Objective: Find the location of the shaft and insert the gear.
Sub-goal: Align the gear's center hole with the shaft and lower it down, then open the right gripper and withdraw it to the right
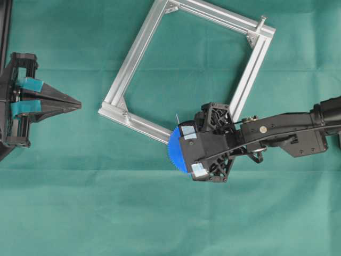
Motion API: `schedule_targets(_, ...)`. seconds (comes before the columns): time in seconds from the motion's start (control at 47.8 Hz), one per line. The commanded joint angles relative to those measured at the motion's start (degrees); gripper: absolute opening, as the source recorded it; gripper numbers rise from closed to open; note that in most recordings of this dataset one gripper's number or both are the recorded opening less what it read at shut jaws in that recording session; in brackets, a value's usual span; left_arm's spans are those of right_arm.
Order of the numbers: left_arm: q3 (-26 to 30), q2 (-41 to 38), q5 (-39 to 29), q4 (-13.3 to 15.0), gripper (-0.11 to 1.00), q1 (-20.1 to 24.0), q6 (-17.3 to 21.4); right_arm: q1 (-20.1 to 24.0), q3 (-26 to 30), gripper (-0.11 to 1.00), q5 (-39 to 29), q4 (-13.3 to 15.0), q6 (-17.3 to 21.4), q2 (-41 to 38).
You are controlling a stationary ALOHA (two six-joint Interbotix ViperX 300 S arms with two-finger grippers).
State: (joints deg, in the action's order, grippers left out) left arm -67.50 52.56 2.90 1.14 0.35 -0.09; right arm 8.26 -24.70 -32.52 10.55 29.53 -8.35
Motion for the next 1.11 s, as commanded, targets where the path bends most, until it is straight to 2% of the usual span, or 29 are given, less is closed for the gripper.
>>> schedule_targets(0.0,0.5,-0.4,0.3,0.0,0.01,0.1,-0.1,-0.2,1.0,0.71,-0.7,-0.2,0.1,0.7)
schedule_targets(0.188,0.5,-0.4,0.3,0.0,0.01,0.1,-0.1,-0.2,1.0,0.71,-0.8,-0.1,0.4,1.9)
schedule_targets(0.272,0.5,-0.4,0.3,0.1,0.01,0.1,-0.1,-0.2,1.1,0.82,-0.8,0.2,0.4,2.5)
schedule_targets(0.335,0.5,-0.4,0.2,0.0,0.01,0.1,-0.1,-0.2,1.2,0.87,-0.8,0.4,0.4,3.2)
schedule_targets(1.089,0.5,-0.4,0.0,0.1,0.01,0.1,-0.1,-0.2,1.8,0.85,-4.4,3.3,0.0,14.0)
